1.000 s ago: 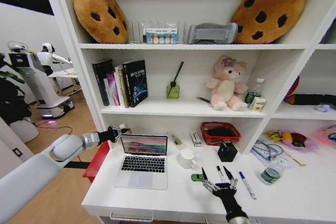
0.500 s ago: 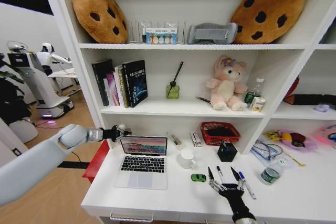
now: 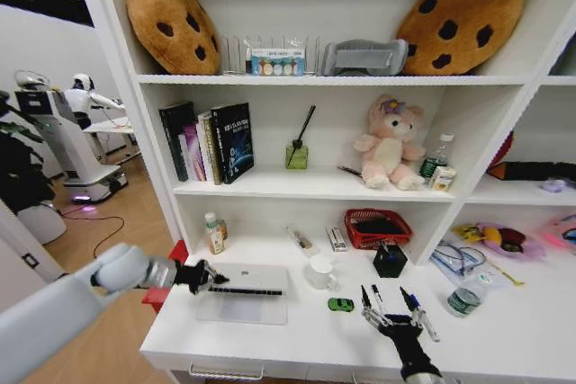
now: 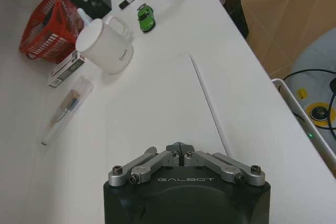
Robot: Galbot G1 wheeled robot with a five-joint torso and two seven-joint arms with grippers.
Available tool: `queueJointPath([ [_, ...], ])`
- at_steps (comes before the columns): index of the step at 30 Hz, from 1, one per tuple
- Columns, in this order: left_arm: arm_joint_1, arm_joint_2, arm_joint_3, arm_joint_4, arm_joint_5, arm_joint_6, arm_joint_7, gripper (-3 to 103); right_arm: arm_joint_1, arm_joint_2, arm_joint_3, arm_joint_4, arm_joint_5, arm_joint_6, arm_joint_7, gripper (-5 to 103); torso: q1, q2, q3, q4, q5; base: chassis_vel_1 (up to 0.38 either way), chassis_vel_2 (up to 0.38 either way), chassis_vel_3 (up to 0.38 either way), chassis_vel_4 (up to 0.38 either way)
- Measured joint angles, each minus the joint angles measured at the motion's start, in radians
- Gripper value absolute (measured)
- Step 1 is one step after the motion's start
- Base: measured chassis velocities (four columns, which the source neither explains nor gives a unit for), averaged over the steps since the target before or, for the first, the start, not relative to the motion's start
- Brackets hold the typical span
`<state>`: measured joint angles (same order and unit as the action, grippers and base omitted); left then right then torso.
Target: Organize the objects on the table.
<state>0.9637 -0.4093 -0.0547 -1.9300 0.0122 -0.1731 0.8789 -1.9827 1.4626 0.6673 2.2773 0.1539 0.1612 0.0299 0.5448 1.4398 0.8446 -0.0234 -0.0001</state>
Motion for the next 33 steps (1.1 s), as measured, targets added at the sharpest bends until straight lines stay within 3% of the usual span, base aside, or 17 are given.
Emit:
queueJointPath([
  [6,0.042,0.0,-0.013,0.009,0.001,-0.013,-0.035,0,0.006,0.0,-0.002,0.002,0.0,-0.005,0.009,100,0.0,0.0,0.0,0.0,0.0,0.0,0.0,0.0,0.0],
  [8,0.056,-0.001,-0.022,0.042,-0.073,-0.004,-0.183,0,0.01,-0.003,0.002,0.006,0.008,-0.011,0.013,100,0.0,0.0,0.0,-0.0001,0.0,0.0,0.0,0.0,0.0],
  [9,0.056,-0.001,-0.022,0.042,-0.073,-0.004,-0.183,0,0.01,-0.003,0.002,0.006,0.008,-0.011,0.013,100,0.0,0.0,0.0,-0.0001,0.0,0.0,0.0,0.0,0.0],
  [10,0.085,-0.003,-0.041,0.066,-0.21,0.039,-0.283,0,0.011,-0.006,0.008,0.01,0.022,-0.018,0.017,100,0.0,0.0,0.0,-0.0002,0.0,0.0,0.0,0.0,0.0],
  [13,0.123,-0.004,-0.066,0.074,-0.304,0.065,-0.356,0,0.011,-0.01,0.014,0.015,0.035,-0.026,0.018,100,0.0,0.0,0.0,0.0,0.0001,0.0,0.0,0.0,0.0],
  [14,0.186,-0.023,-0.123,0.069,-0.376,0.089,-0.452,4,0.011,-0.013,0.02,0.02,0.051,-0.035,0.022,100,0.0,0.0,0.0,-0.0001,0.0003,0.0,0.0,0.0,0.0],
  [15,0.186,-0.023,-0.123,0.069,-0.376,0.089,-0.452,4,0.011,-0.013,0.02,0.02,0.051,-0.035,0.022,100,0.0,0.0,0.0,-0.0001,0.0003,0.0,0.0,0.0,0.0],
  [16,0.261,-0.055,-0.184,0.044,-0.447,0.111,-0.548,9,0.014,-0.017,0.025,0.021,0.058,-0.044,0.025,100,0.0,0.0,0.0,-0.0002,0.0,0.0,0.0,0.0,0.0],
  [17,0.261,-0.055,-0.184,0.044,-0.447,0.111,-0.548,9,0.014,-0.017,0.025,0.021,0.058,-0.044,0.025,100,0.0,0.0,0.0,-0.0002,0.0,0.0,0.0,0.0,0.0],
  [19,0.386,-0.124,-0.305,-0.016,-0.542,0.169,-0.693,19,0.026,-0.026,0.026,0.022,0.076,-0.049,0.026,100,0.0,0.0,0.0,-0.0001,0.0,0.0,0.0,0.0,0.0],
  [20,0.386,-0.124,-0.305,-0.016,-0.542,0.169,-0.693,19,0.026,-0.026,0.026,0.022,0.076,-0.049,0.026,100,0.0,0.0,0.0,-0.0001,0.0,0.0,0.0,0.0,0.0],
  [21,0.47,-0.188,-0.387,-0.064,-0.584,0.222,-0.79,30,0.036,-0.032,0.024,0.024,0.093,-0.053,0.026,100,0.0,0.0,0.0,0.0004,0.0001,0.0,0.0,0.0,0.0],
  [22,0.47,-0.188,-0.387,-0.064,-0.584,0.222,-0.79,30,0.036,-0.032,0.024,0.024,0.093,-0.053,0.026,100,0.0,0.0,0.0,0.0004,0.0001,0.0,0.0,0.0,0.0],
  [24,0.558,-0.277,-0.501,-0.132,-0.619,0.28,-0.883,41,0.045,-0.042,0.021,0.029,0.104,-0.062,0.026,100,0.0,0.0,0.0,0.0001,0.0001,0.0,0.0,0.0,0.0],
  [25,0.558,-0.277,-0.501,-0.132,-0.619,0.28,-0.883,41,0.045,-0.042,0.021,0.029,0.104,-0.062,0.026,100,0.0,0.0,0.0,0.0001,0.0001,0.0,0.0,0.0,0.0],
  [27,0.677,-0.382,-0.626,-0.219,-0.622,0.3,-0.948,52,0.046,-0.052,0.019,0.036,0.109,-0.068,0.026,100,0.0,0.0,0.0,0.0,0.0002,0.0,0.0,0.0,0.0],
  [33,0.887,-0.582,-0.779,-0.369,-0.569,0.302,-0.963,74,0.025,-0.055,0.016,0.04,0.104,-0.06,0.015,100,0.0,0.0,0.0,0.0003,0.0003,0.0,0.0,0.0,0.0],
])
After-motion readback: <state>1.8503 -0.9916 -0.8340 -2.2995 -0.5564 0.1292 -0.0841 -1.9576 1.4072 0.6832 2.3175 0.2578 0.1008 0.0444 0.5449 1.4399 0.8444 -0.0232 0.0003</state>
